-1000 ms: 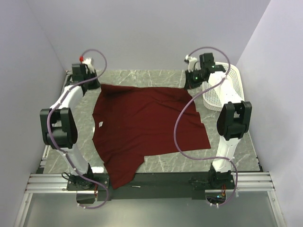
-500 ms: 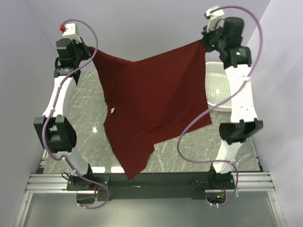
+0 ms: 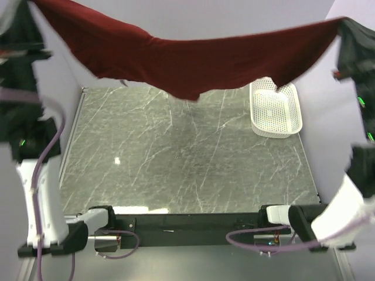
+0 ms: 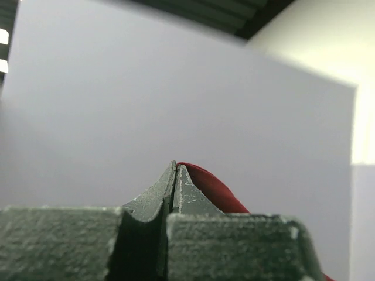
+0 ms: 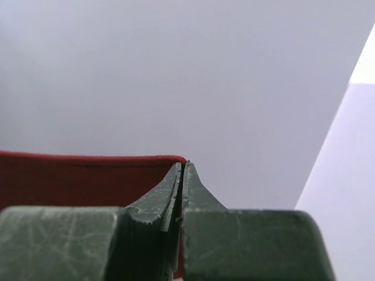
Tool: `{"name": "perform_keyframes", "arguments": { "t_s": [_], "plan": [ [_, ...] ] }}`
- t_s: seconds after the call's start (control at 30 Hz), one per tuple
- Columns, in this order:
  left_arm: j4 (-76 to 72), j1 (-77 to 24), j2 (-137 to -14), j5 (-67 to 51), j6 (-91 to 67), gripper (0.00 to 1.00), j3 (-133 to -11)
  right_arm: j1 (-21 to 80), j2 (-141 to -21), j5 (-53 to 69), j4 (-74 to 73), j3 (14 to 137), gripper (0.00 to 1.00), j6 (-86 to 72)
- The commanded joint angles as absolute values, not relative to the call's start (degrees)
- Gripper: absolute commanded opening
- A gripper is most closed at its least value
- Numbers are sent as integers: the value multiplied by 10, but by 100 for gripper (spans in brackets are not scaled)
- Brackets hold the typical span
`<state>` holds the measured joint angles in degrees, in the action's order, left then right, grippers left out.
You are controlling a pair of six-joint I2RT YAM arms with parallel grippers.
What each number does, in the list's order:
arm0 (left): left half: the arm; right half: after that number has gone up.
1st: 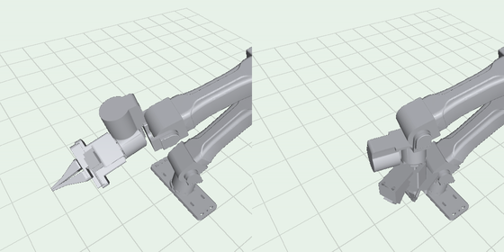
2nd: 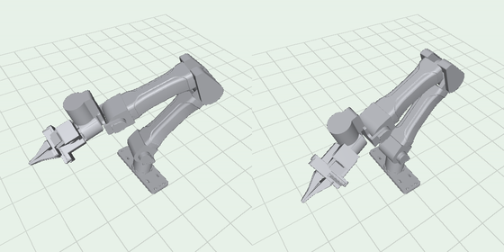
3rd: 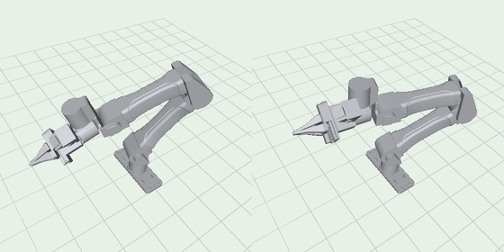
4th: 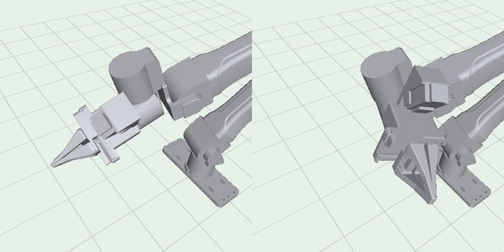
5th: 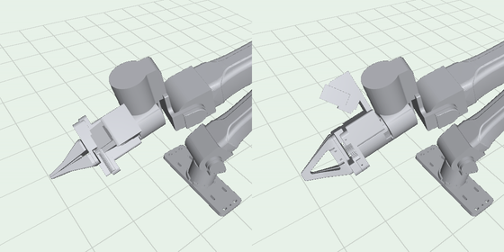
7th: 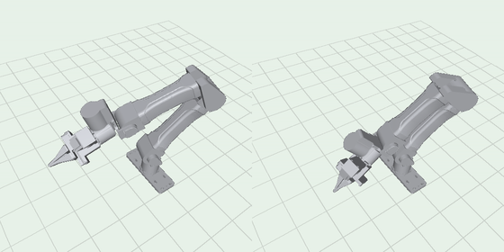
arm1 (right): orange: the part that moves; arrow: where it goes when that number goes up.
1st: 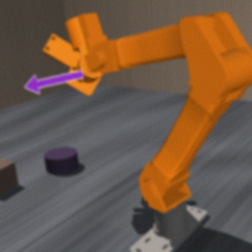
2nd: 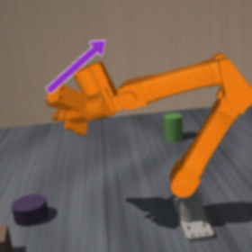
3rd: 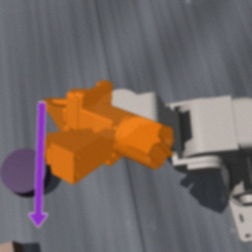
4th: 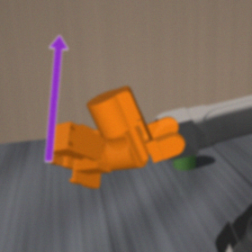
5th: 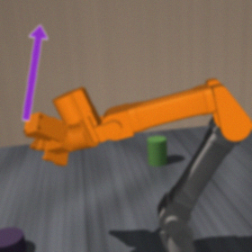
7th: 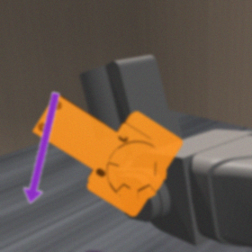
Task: Fold and stack the t-shirts
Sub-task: Flatten the tshirt out
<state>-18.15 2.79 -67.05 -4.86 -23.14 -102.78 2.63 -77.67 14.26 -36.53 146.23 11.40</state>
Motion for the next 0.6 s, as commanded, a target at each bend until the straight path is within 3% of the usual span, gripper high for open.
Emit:
{"name": "perform_keyframes", "arguments": {
  "t_s": [0.0,0.33,0.57],
  "plan": [
    [-217,27,-652,-40,-254,1,-1067,2,-757,186,-356,1472,0,72],
    [-185,27,-649,-18,-246,1,-1115,-63,-740,237,-351,1489,0,51],
    [-187,27,-667,-37,-251,1,-1027,-63,-717,278,-329,1312,0,54]
  ]
}}
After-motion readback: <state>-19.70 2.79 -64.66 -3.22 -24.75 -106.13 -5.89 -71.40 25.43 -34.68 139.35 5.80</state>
